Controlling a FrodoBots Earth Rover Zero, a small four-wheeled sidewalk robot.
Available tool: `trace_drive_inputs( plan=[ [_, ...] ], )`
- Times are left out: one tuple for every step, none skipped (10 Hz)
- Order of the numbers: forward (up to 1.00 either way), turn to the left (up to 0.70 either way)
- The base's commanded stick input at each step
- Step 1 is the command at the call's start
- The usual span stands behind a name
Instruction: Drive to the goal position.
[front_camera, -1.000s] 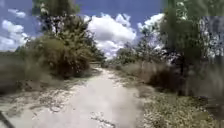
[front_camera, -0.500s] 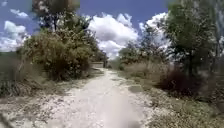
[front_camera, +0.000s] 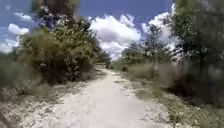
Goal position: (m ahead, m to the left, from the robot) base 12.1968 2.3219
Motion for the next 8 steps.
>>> trace_drive_inputs(
  plan=[
    [0.7,0.0],
    [0.7,0.0],
    [0.7,0.0],
    [0.7,0.0],
    [0.7,0.0],
    [0.7,0.0],
    [0.7,0.0],
    [0.7,0.0]
  ],
)
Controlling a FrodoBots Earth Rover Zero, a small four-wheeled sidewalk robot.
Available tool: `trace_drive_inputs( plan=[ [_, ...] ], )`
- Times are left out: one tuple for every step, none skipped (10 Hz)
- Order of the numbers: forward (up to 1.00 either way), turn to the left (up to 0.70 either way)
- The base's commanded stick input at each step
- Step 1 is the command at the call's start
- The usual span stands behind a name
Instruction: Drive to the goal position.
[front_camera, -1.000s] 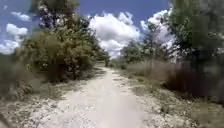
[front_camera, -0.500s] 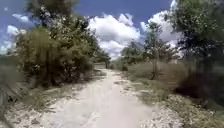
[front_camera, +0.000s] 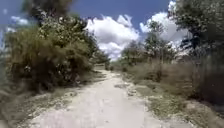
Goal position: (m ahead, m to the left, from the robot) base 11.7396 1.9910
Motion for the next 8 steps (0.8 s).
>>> trace_drive_inputs(
  plan=[
    [0.7,0.0],
    [0.7,0.0],
    [0.7,0.0],
    [0.7,0.0],
    [0.7,0.0],
    [0.7,0.0],
    [0.7,0.0],
    [0.7,0.0]
  ],
)
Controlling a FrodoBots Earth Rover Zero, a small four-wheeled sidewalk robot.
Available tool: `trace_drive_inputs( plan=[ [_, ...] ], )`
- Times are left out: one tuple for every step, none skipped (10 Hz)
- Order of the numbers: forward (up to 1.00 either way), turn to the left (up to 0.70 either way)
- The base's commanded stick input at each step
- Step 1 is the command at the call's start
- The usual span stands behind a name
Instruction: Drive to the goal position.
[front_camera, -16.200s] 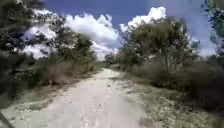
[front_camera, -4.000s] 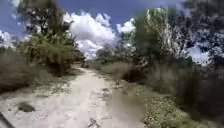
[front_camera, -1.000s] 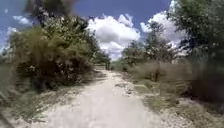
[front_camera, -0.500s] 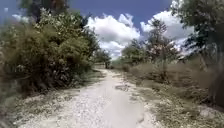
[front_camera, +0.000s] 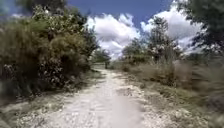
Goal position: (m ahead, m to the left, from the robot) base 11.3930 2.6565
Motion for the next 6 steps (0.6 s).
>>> trace_drive_inputs(
  plan=[
    [0.7,0.0],
    [0.7,0.0],
    [0.7,0.0],
    [0.7,0.0],
    [0.7,0.0],
    [0.7,0.0]
  ],
)
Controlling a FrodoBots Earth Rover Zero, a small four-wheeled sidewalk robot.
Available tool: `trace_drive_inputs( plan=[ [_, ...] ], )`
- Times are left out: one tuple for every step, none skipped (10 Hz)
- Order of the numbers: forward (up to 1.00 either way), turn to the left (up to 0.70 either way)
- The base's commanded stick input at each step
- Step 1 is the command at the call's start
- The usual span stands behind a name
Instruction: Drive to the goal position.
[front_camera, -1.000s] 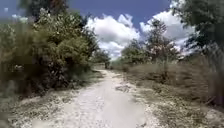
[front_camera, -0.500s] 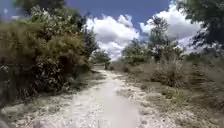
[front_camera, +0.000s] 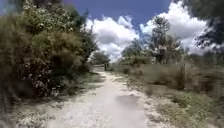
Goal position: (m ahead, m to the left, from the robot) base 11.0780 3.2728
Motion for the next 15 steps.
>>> trace_drive_inputs(
  plan=[
    [0.7,0.0],
    [0.7,0.0],
    [0.7,0.0],
    [0.7,0.0],
    [0.7,0.0],
    [0.7,0.0],
    [0.7,0.0],
    [0.7,0.0],
    [0.7,0.0],
    [0.7,0.0],
    [0.7,0.0],
    [0.7,0.0],
    [0.7,0.0],
    [0.7,0.0],
    [0.7,0.0]
  ],
)
